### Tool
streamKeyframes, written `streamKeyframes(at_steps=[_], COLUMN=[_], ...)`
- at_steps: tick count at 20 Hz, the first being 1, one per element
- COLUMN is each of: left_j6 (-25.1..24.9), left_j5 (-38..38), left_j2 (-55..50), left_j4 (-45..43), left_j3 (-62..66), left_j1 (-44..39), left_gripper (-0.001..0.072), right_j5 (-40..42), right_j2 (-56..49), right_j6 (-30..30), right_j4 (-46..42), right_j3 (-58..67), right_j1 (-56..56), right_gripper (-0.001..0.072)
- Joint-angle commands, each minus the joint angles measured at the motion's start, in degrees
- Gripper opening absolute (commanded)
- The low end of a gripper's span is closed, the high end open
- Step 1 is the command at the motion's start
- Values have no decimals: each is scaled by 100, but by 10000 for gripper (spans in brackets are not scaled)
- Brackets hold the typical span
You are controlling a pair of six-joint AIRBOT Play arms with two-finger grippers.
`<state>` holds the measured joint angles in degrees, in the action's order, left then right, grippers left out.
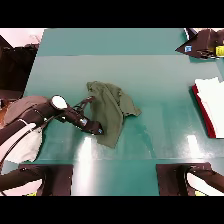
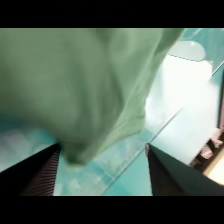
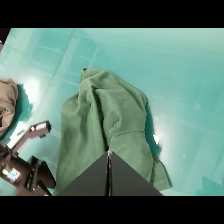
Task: Fold the shirts.
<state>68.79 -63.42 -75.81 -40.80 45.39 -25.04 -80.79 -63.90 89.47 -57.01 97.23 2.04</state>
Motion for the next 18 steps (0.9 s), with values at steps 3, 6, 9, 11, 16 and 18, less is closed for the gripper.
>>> streamKeyframes(at_steps=[3, 6, 9, 11, 16, 18], left_j6=[129, 129, 131, 131, 173, 175], left_j5=[55, -863, -1375, -1541, -1738, -1790], left_j2=[4, 267, 940, 1279, 1510, 1510], left_j4=[-42, -256, -557, -710, -1034, -1038], left_j3=[31, 601, 1381, 1790, 2127, 2127], left_j1=[-321, 168, 909, 1281, 1449, 1449], left_gripper=[22, 21, 22, 22, 22, 22], right_j5=[-181, -428, -302, 236, 1788, 1904], right_j2=[4, -68, -66, -68, -507, -903], right_j6=[0, -4, -280, -409, -413, -527], right_j4=[0, -4, -7, -2, 201, 258], right_j3=[-11, -293, -1460, -2505, -4387, -4496], right_j1=[0, 68, 365, 619, 697, 627], right_gripper=[18, 18, 23, 434, 438, 438])
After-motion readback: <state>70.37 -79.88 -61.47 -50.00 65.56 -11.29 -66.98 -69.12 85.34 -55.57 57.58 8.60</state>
